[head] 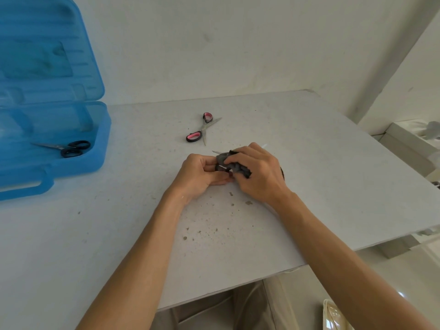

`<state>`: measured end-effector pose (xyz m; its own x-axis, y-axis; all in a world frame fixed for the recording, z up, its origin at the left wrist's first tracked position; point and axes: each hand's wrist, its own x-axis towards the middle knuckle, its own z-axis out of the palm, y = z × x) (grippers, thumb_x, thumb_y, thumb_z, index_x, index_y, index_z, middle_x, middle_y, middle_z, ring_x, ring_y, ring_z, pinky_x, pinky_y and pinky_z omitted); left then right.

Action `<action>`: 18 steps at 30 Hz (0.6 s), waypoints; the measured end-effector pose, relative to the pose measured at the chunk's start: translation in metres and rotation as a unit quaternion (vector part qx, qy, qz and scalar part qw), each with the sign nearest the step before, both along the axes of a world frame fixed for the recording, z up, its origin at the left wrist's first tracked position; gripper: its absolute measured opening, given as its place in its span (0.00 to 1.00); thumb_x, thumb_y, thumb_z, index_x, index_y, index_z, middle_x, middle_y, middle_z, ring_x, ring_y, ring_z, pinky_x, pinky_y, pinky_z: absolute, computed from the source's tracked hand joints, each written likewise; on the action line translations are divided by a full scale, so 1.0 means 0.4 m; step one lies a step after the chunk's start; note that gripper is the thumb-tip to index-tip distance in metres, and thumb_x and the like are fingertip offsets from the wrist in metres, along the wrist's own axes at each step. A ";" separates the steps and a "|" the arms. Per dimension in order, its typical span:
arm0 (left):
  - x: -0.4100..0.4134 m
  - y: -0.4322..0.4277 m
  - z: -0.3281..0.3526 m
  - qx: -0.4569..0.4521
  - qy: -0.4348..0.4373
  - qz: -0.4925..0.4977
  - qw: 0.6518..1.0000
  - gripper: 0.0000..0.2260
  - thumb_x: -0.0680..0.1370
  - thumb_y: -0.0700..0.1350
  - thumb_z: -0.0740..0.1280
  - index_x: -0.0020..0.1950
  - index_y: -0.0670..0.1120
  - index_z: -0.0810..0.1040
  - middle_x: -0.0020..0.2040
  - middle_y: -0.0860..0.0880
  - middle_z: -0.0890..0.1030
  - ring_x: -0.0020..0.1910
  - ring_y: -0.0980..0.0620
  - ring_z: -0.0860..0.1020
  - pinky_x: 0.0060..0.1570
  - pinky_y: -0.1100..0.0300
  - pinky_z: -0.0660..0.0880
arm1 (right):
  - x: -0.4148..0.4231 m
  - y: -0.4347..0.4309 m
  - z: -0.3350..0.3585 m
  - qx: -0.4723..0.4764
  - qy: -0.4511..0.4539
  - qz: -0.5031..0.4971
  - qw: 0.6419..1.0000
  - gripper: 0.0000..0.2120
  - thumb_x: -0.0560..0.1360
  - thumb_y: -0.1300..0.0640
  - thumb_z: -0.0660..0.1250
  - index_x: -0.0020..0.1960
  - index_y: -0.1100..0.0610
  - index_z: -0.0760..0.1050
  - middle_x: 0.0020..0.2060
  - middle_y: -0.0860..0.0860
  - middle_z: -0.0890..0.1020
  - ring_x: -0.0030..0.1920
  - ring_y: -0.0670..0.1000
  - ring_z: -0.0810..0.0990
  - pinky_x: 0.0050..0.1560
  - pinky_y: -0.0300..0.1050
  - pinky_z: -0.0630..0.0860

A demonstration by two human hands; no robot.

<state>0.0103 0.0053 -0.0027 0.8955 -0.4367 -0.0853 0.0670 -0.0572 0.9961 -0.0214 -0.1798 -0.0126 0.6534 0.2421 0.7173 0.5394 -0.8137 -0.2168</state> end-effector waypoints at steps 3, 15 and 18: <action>-0.001 0.005 -0.001 0.031 -0.034 0.005 0.999 0.13 0.75 0.30 0.74 0.58 0.39 0.85 0.50 0.43 0.88 0.51 0.49 0.87 0.48 0.61 0.83 | -0.015 0.018 0.000 -0.039 -0.003 0.053 0.998 0.08 0.76 0.60 0.68 0.51 0.56 0.86 0.49 0.49 0.86 0.43 0.53 0.81 0.39 0.48 0.78; 0.004 -0.007 0.025 -0.027 0.110 0.029 0.993 0.09 0.83 0.36 0.64 0.59 0.35 0.82 0.49 0.38 0.87 0.49 0.41 0.87 0.50 0.55 0.84 | -0.003 -0.060 -0.007 0.044 0.057 -0.131 0.989 0.10 0.72 0.63 0.72 0.52 0.53 0.82 0.46 0.47 0.84 0.45 0.52 0.80 0.36 0.50 0.79; 0.005 -0.008 0.028 -0.038 0.127 0.028 0.991 0.09 0.84 0.36 0.63 0.57 0.34 0.82 0.50 0.37 0.87 0.50 0.41 0.87 0.49 0.55 0.85 | -0.006 -0.046 -0.004 0.076 0.070 -0.096 0.990 0.12 0.72 0.63 0.73 0.54 0.53 0.81 0.46 0.48 0.84 0.45 0.52 0.80 0.41 0.53 0.80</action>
